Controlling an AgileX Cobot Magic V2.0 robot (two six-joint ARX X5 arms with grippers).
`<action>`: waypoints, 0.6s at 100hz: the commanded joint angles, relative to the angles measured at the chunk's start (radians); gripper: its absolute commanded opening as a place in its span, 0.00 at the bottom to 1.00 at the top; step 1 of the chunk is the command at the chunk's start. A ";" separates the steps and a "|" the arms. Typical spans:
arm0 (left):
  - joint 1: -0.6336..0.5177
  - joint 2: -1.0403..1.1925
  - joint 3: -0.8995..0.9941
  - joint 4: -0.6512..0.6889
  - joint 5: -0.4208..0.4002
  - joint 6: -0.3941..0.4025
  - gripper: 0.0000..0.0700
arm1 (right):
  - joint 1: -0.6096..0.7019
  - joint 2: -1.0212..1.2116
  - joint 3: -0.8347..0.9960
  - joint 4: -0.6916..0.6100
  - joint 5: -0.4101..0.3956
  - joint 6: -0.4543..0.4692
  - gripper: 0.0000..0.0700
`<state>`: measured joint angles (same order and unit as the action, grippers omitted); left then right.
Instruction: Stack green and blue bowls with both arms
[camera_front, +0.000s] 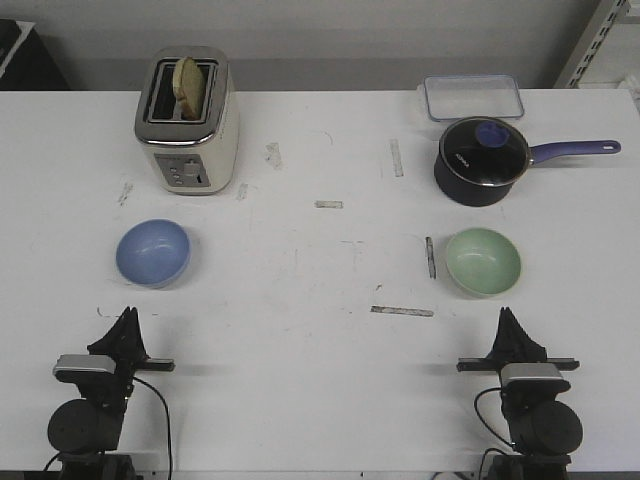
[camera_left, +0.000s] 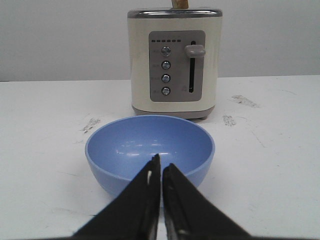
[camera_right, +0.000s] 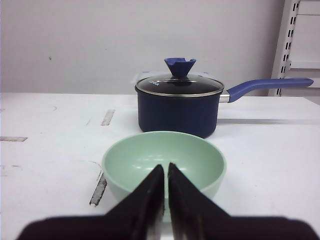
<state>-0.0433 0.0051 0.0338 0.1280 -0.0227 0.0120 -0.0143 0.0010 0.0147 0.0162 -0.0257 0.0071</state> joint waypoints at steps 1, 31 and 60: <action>0.000 -0.002 -0.021 0.015 0.000 -0.002 0.00 | -0.001 0.000 -0.002 0.014 0.000 0.003 0.00; 0.000 -0.002 -0.021 0.015 0.000 -0.002 0.00 | -0.001 0.000 -0.001 0.014 0.000 0.003 0.00; 0.000 -0.002 -0.021 0.015 0.000 -0.002 0.00 | 0.000 0.006 0.100 -0.002 0.001 -0.009 0.00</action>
<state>-0.0433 0.0051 0.0338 0.1280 -0.0227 0.0120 -0.0139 0.0017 0.0738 0.0044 -0.0254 0.0048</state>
